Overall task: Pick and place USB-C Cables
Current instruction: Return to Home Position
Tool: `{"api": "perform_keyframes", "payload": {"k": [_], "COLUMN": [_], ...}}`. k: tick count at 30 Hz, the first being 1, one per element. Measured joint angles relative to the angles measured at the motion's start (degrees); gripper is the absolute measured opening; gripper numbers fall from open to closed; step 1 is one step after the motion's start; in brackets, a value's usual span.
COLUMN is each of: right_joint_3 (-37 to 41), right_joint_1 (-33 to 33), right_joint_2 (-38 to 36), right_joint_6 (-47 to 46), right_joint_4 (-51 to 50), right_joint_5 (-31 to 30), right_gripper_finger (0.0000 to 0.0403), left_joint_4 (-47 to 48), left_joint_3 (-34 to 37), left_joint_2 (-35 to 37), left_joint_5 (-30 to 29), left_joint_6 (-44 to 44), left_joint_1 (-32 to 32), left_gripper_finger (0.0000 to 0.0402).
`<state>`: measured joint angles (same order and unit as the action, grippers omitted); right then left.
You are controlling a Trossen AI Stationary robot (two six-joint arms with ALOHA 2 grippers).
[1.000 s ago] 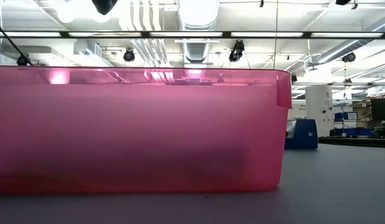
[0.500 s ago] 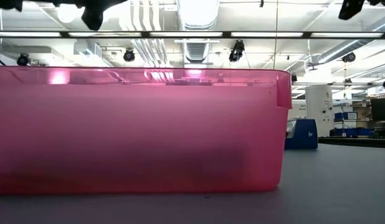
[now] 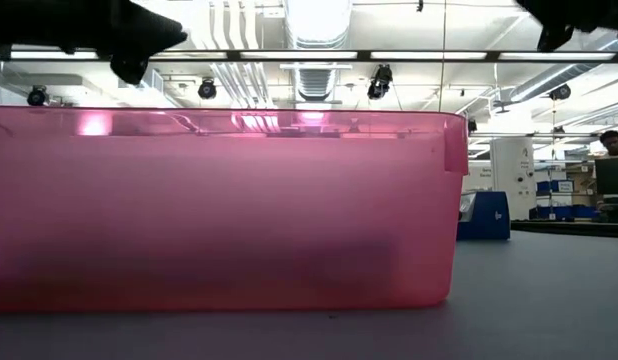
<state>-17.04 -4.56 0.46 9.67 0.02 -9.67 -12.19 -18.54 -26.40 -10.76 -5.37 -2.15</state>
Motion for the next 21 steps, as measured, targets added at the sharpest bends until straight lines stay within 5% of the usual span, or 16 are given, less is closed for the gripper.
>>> {"api": "perform_keyframes", "payload": {"k": [14, 21], "right_joint_3": [16.32, 16.36], "right_joint_1": [0.00, 0.11], "right_joint_2": [-0.11, 0.34], "right_joint_6": [-2.55, -2.14], "right_joint_4": [15.19, 12.58], "right_joint_5": [-7.51, -9.24], "right_gripper_finger": [0.0105, 0.0105], "left_joint_4": [-20.78, -18.23], "left_joint_3": [17.71, 18.02], "left_joint_2": [8.37, 9.59], "left_joint_5": [-0.03, -0.01], "left_joint_6": [3.12, 8.37], "left_joint_1": [0.00, -0.01], "left_gripper_finger": [0.0083, 0.0083]}}
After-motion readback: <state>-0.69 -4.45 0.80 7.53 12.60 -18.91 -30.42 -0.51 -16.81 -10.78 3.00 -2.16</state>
